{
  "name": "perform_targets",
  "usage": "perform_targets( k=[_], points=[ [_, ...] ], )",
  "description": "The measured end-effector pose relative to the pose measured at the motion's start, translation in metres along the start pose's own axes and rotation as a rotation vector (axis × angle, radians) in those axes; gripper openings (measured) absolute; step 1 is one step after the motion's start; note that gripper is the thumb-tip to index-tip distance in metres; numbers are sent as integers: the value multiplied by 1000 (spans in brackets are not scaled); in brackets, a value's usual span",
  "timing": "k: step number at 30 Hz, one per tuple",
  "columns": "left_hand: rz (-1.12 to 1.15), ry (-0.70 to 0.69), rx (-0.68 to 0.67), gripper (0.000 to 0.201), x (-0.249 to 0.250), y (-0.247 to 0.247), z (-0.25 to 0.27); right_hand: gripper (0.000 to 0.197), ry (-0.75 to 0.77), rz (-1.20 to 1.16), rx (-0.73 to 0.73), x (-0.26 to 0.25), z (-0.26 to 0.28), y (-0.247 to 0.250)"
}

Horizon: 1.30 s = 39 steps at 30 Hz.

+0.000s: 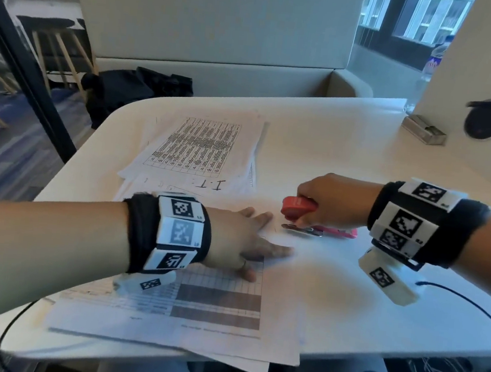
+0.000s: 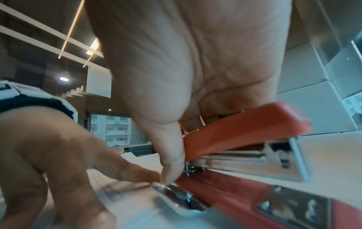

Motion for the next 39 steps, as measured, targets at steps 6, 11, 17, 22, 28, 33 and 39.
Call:
perform_targets(
  k=[6,11,17,22,28,33,39],
  points=[
    [-54,18,-9,68,-3,-1,-2,28,74,58,55,-6,-12,-3],
    [-51,13,-22,67,-4,-2,-2,27,145,35,49,-9,-15,-5],
    [1,-7,-6,68,-5,-3,-3,28,220,12,28,-17,-18,-5],
    [58,4,-14,70,-7,-4,-5,27,185,29,10,-17,-23,-9],
    [69,0,-18,70,-8,-5,-6,25,196,35,35,-18,-24,-10],
    [73,-15,-12,70,-8,-5,-7,30,381,161,124,-29,-25,-5],
    [67,0,-29,71,-6,-4,-6,26,167,40,-28,-19,-29,-13]
  ],
)
Point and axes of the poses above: each hand's wrist, its own z-axis away from the middle knuckle, its own y-axis out of the back of the hand, x = y × z, the point moved 6 cm from there along -z, towards the middle knuckle, and after that the axes turned 1 degree about y, right-handed, at the moved point
